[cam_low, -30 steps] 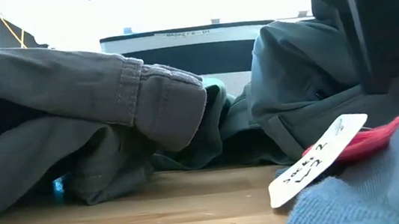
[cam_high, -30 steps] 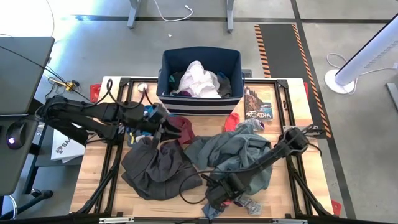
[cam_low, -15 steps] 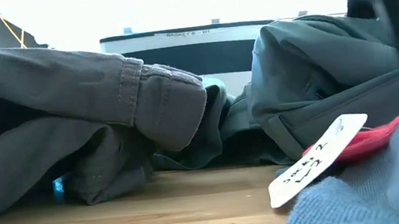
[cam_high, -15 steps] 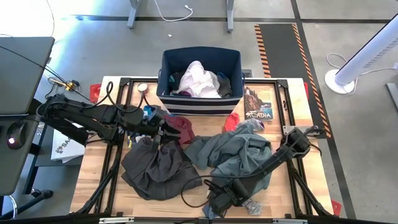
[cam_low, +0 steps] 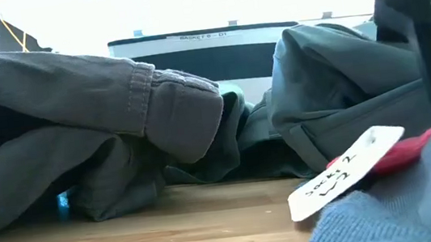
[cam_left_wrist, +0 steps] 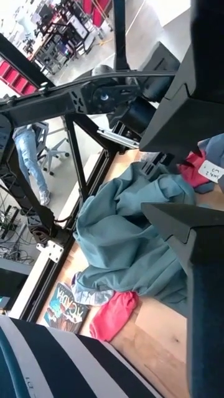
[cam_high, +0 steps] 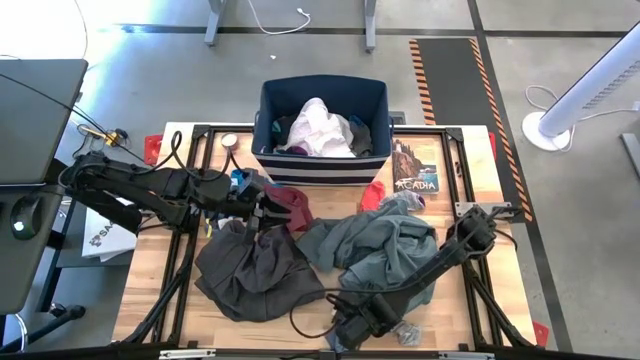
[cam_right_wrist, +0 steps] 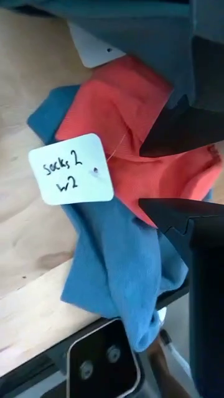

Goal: Sort clothes
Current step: Put the grey sock into the blue laundry bin

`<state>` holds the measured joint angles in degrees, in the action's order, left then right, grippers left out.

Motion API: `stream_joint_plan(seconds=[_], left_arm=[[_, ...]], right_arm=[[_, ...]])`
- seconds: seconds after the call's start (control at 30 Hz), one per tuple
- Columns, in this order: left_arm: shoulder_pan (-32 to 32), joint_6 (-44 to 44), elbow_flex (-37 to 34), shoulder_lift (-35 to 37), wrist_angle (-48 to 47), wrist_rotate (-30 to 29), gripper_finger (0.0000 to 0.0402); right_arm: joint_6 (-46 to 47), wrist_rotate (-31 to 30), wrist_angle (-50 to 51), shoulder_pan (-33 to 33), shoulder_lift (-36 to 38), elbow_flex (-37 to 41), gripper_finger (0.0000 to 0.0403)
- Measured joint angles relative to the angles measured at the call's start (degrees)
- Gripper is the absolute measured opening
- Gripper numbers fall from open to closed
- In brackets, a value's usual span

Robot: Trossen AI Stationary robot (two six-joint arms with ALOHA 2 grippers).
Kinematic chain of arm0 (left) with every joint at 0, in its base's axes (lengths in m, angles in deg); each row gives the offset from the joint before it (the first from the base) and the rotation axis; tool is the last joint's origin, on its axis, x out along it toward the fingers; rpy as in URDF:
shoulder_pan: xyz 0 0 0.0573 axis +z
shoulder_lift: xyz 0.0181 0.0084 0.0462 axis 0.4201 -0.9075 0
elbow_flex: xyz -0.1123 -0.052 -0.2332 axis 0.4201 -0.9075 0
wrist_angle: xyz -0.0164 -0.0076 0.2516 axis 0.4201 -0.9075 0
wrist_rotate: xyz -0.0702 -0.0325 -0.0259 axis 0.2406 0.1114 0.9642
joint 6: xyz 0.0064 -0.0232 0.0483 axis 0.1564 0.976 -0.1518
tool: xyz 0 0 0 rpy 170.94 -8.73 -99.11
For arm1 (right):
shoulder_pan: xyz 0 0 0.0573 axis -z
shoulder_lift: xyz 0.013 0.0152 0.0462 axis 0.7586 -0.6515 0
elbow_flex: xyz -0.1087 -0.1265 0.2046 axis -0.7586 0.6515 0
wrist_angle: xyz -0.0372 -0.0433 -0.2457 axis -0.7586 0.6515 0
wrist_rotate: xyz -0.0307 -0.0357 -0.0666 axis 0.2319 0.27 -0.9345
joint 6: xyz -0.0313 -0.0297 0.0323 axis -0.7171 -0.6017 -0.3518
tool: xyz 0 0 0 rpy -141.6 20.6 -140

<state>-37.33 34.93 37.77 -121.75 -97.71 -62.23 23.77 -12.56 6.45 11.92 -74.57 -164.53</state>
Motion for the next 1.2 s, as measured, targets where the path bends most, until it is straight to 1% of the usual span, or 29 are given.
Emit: stream_joint_plan(seconds=[0.2, 0.3, 0.4, 0.53, 0.67, 0.8, 0.87, 1.03, 1.2], left_arm=[[-0.07, 0.15, 0.00, 0.00, -0.22, 1.72, 0.0140], [-0.07, 0.16, 0.00, 0.00, -0.23, 1.83, 0.0140], [-0.07, 0.14, 0.00, 0.00, -0.23, 1.87, 0.0140], [-0.07, 0.09, 0.00, 0.00, -0.23, 1.46, 0.0140], [-0.04, 0.03, 0.00, 0.00, -0.23, 0.04, 0.0140], [-0.04, 0.03, 0.00, 0.00, -0.18, -1.35, 0.0140], [-0.04, 0.04, 0.00, 0.00, 0.04, -2.05, 0.0140], [-0.02, 0.19, 0.00, 0.00, 0.09, -2.85, 0.0140], [-0.03, 1.68, 0.00, 0.00, 0.05, -2.87, 0.0140]], right_arm=[[2.26, -0.55, -0.11, 0.10, 0.09, 0.00, 0.0114], [4.63, 1.26, 0.04, -0.32, 0.14, 0.00, 0.0114], [8.79, 2.14, 0.73, -1.72, 0.82, 0.00, 0.0114], [14.88, 2.30, 1.72, -5.40, 1.75, -0.02, 0.0114], [23.28, 2.21, 3.26, -9.38, 1.75, -0.02, 0.0114], [31.47, -0.09, 6.70, -12.77, 1.75, -0.02, 0.0114], [33.87, -0.93, 8.70, -13.84, 1.75, -0.02, 0.0114], [34.40, -3.23, 13.44, -14.76, 1.73, -0.02, 0.0114], [30.13, -3.98, 13.67, -14.70, 0.44, -0.02, 0.0112]])
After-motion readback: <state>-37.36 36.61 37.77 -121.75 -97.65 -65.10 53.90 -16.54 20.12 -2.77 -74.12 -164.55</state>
